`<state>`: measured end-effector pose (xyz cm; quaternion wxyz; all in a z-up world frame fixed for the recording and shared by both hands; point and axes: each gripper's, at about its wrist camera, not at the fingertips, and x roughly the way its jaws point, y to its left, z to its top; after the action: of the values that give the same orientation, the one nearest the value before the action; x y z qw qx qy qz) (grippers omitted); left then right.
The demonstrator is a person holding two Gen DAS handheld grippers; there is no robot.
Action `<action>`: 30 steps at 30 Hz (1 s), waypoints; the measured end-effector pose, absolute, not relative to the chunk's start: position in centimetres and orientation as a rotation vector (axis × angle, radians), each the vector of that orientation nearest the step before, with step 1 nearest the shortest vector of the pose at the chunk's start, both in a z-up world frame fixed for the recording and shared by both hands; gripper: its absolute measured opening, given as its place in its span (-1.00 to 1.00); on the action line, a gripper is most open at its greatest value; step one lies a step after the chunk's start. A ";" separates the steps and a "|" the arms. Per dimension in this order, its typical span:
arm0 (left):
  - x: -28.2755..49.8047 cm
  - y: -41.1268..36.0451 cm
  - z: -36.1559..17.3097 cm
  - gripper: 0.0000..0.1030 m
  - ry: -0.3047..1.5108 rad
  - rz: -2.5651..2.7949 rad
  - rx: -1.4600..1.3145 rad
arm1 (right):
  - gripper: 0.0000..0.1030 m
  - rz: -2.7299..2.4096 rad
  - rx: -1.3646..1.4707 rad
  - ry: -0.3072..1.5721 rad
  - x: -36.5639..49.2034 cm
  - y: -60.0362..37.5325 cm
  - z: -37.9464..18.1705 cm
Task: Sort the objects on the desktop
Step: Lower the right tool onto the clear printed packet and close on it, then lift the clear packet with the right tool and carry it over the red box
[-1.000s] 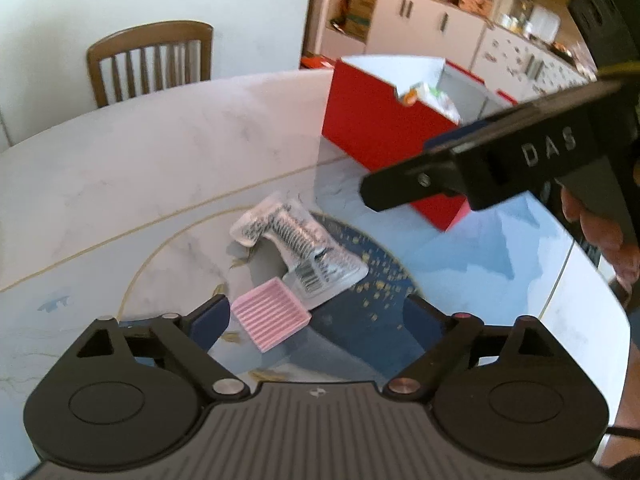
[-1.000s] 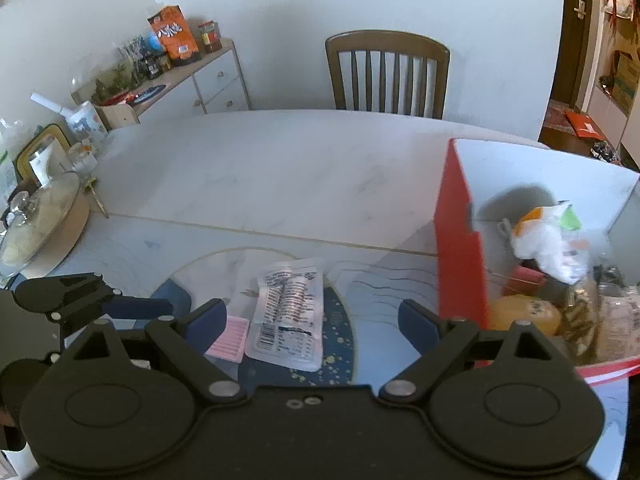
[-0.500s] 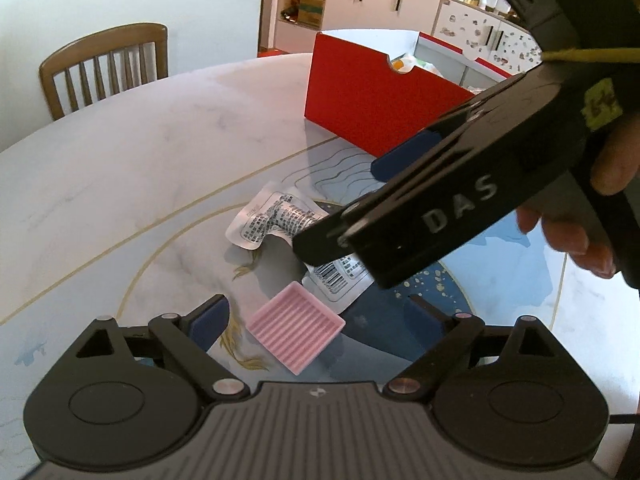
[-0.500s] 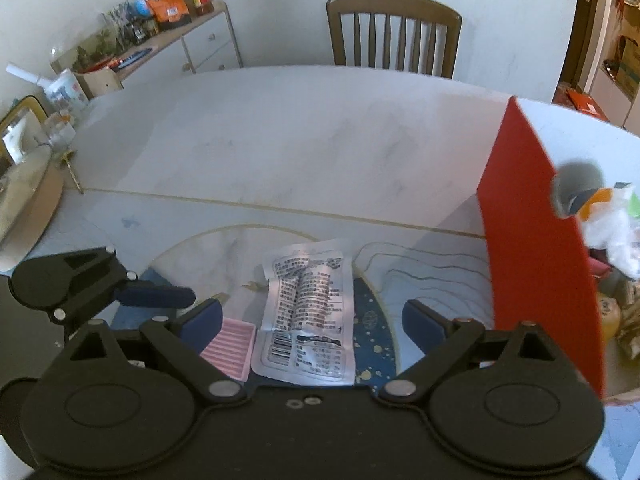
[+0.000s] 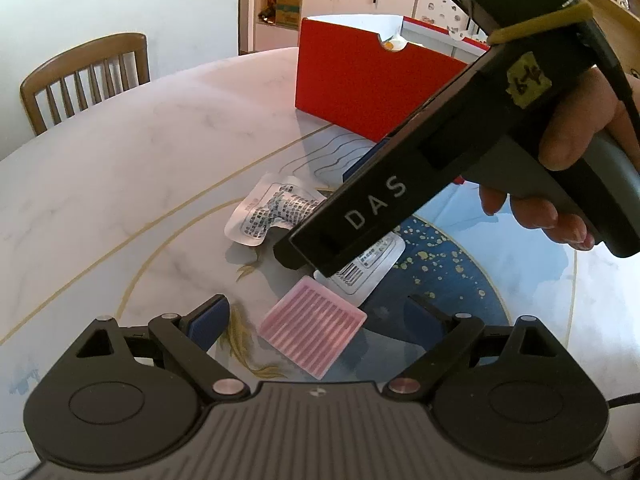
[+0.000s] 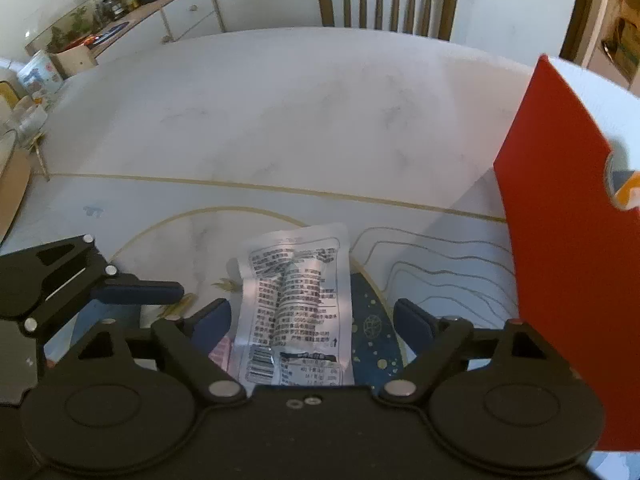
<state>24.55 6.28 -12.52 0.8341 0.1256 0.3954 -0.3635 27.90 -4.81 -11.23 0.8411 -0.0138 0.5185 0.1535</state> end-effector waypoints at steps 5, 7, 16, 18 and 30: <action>24.3 6.1 -12.7 0.81 0.819 -0.767 0.290 | 0.69 0.328 -0.070 1.083 28.0 -4.2 -11.4; 24.1 6.0 -12.8 0.79 0.807 -0.767 0.316 | 0.65 0.329 -0.106 1.076 27.9 -3.8 -11.5; 23.8 6.0 -12.7 0.41 0.775 -0.758 0.347 | 0.24 0.327 -0.159 1.040 27.3 -3.1 -11.7; 23.8 6.1 -12.6 0.29 0.774 -0.761 0.348 | 0.14 0.328 -0.160 1.036 27.3 -3.1 -11.7; 23.3 6.0 -12.2 0.02 0.791 -0.708 0.328 | 0.04 0.307 -0.111 1.057 26.3 -5.1 -11.1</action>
<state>23.34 6.04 -12.22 0.8497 0.1557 0.3754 -0.3359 26.31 -5.14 -11.10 0.8508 -0.0525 0.5020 0.1459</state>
